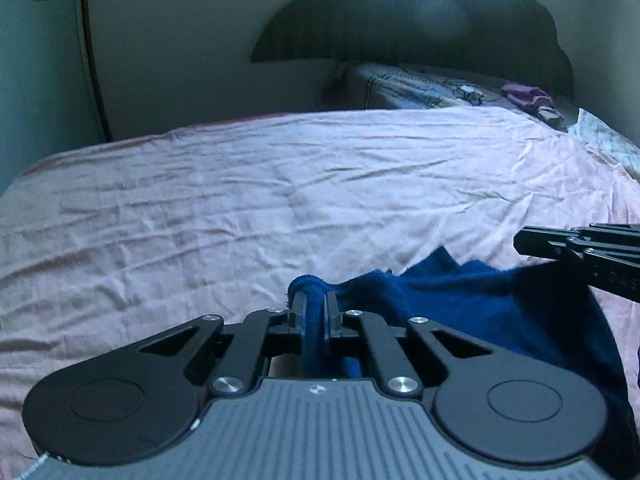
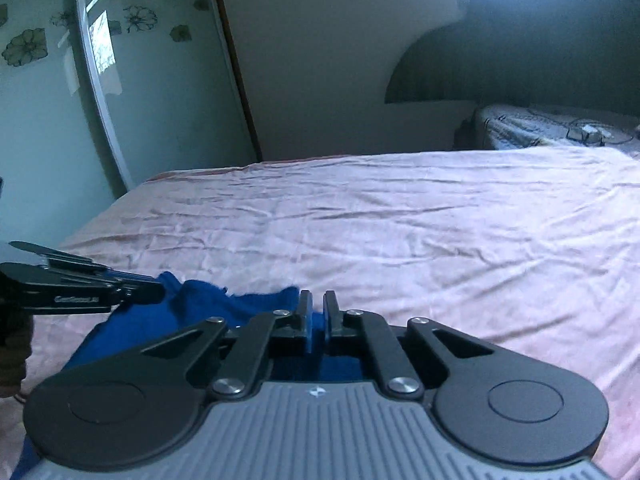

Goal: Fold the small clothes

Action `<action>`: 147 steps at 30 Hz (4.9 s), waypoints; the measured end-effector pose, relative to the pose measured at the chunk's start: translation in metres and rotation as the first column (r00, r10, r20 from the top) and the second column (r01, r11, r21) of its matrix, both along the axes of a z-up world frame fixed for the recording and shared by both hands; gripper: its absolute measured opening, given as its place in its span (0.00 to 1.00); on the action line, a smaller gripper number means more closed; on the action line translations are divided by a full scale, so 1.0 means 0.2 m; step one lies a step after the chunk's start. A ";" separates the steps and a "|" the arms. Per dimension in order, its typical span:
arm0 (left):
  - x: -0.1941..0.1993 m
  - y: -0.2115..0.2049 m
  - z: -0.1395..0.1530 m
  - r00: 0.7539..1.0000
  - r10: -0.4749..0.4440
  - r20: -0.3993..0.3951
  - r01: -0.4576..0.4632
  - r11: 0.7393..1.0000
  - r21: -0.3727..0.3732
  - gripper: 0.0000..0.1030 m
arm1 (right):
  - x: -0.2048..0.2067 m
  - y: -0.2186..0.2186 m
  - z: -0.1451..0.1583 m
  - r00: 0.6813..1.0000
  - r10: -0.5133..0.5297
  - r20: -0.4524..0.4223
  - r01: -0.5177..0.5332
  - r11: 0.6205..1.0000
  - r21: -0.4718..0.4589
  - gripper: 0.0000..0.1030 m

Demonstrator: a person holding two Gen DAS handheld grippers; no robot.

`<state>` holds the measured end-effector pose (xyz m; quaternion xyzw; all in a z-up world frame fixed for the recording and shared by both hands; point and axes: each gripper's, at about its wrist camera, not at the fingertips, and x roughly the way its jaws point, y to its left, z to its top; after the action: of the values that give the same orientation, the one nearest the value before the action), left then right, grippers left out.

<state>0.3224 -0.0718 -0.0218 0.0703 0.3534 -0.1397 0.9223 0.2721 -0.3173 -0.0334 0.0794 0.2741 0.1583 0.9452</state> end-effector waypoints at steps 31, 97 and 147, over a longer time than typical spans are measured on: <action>-0.22 0.08 0.02 0.993 0.047 0.111 -0.061 0.990 0.125 0.51 | 0.01 0.22 -0.01 0.955 0.297 -0.004 -0.277 0.887 -0.369 0.08; -0.83 0.12 -0.12 0.985 -0.169 -0.015 0.167 0.980 -0.111 0.83 | -0.76 -0.23 -0.18 0.983 0.018 -0.184 0.052 0.928 0.368 0.67; -0.72 0.67 0.03 0.993 0.066 -0.100 -0.081 0.985 -0.150 0.30 | -0.29 0.41 -0.13 0.950 0.231 -0.208 -0.103 0.865 0.491 0.26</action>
<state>0.1788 0.0619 -0.0157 -0.0206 0.3871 -0.1355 0.9118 0.2138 -0.2349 -0.0594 0.3039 0.3545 0.2907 0.8351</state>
